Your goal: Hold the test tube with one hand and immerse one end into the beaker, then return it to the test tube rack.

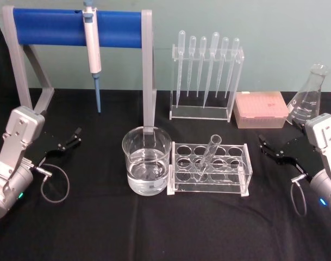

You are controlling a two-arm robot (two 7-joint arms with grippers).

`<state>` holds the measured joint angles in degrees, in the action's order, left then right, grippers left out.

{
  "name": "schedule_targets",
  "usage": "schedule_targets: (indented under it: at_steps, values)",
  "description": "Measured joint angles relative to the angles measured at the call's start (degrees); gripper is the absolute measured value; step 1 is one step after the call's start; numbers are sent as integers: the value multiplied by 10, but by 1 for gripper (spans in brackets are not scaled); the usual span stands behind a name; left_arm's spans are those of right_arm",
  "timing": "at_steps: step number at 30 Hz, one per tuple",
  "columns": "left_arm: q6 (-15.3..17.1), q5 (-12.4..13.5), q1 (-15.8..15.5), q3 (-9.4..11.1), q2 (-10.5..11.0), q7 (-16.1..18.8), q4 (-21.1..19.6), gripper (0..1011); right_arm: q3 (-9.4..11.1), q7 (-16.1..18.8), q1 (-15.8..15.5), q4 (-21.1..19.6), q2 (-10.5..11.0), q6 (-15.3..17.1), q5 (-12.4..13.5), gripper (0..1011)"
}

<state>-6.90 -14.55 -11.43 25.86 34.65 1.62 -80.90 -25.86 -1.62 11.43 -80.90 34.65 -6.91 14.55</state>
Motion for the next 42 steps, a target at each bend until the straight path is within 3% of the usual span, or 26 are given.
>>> schedule_targets:
  at_steps: [42]
  values:
    - [0,0,0,0,0,0,0,1000,0,0,0,0,0,0,0,1004]
